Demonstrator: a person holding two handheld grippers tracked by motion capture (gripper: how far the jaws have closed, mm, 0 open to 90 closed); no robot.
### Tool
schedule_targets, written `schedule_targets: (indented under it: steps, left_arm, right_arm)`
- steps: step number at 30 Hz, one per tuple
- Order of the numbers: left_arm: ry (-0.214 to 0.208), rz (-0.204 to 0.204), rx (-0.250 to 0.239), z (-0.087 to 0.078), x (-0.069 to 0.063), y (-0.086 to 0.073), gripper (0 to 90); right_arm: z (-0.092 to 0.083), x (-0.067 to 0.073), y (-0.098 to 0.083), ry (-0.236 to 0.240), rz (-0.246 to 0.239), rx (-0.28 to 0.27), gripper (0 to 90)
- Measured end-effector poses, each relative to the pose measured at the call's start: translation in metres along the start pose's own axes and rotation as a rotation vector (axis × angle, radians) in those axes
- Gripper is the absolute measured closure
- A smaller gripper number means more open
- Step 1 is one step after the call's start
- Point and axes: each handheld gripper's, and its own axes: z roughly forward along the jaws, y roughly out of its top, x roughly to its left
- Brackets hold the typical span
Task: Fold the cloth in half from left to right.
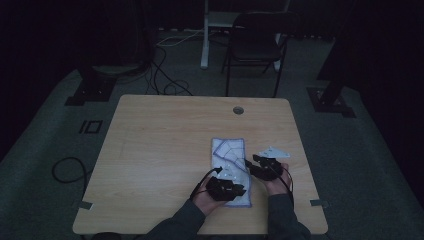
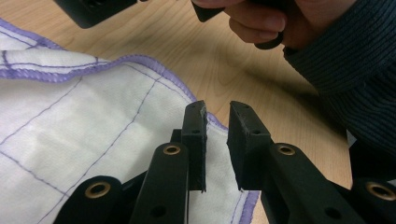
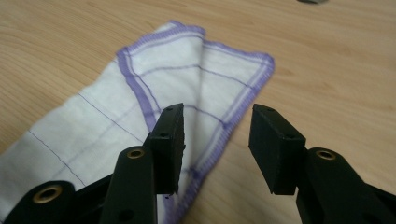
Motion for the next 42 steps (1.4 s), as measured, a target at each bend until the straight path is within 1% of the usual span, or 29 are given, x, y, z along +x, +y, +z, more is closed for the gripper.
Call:
schedule_targets:
  steps: [2,3,8,10,13,16,20,21,25,27,29,33,37,39,42]
  left_arm:
    - [0.013,0.003,0.007,-0.001,0.001,-0.001,77.5]
    - [0.016,0.000,0.006,-0.002,0.001,-0.003,77.5]
    - [0.054,0.001,0.018,-0.007,0.006,-0.009,77.5]
    - [0.073,-0.007,0.020,-0.011,0.009,-0.013,77.5]
    - [0.096,-0.020,0.021,-0.016,0.014,-0.018,77.6]
    - [0.124,-0.025,0.025,-0.020,0.018,-0.023,77.9]
    - [0.150,-0.033,0.022,-0.026,0.023,-0.029,78.0]
    - [0.155,-0.033,0.024,-0.028,0.024,-0.030,78.0]
    - [0.168,-0.050,0.016,-0.031,0.027,-0.035,78.1]
    - [0.172,-0.055,0.017,-0.031,0.027,-0.038,78.4]
    - [0.178,-0.054,0.023,-0.031,0.028,-0.040,79.1]
    - [0.200,-0.039,0.027,-0.031,0.026,-0.040,80.8]
    - [0.203,-0.044,0.028,-0.031,0.026,-0.040,82.4]
    - [0.203,-0.046,0.028,-0.030,0.027,-0.040,82.6]
    - [0.203,-0.047,0.030,-0.030,0.027,-0.041,82.9]
  right_arm:
    - [0.002,0.003,0.004,0.006,-0.016,-0.005,55.8]
    - [0.004,0.004,0.006,0.010,-0.021,-0.004,55.8]
    - [0.012,0.010,0.013,0.023,-0.045,-0.007,56.4]
    - [0.014,0.012,0.016,0.030,-0.052,-0.019,57.1]
    - [0.020,0.015,0.020,0.036,-0.065,-0.011,58.1]
    - [0.024,0.018,0.023,0.049,-0.085,-0.012,58.2]
    - [0.031,0.023,0.026,0.068,-0.108,-0.010,57.9]
    - [0.032,0.024,0.026,0.072,-0.108,-0.011,57.7]
    - [0.041,0.028,0.026,0.087,-0.110,0.001,56.5]
    - [0.045,0.031,0.026,0.099,-0.120,0.006,56.0]
    - [0.049,0.035,0.026,0.107,-0.129,0.010,55.0]
    - [0.058,0.040,0.026,0.118,-0.141,0.021,53.8]
    - [0.064,0.043,0.026,0.112,-0.152,0.032,51.5]
    - [0.066,0.045,0.026,0.108,-0.159,0.043,48.9]
    - [0.072,0.049,0.029,0.082,-0.198,0.064,44.9]
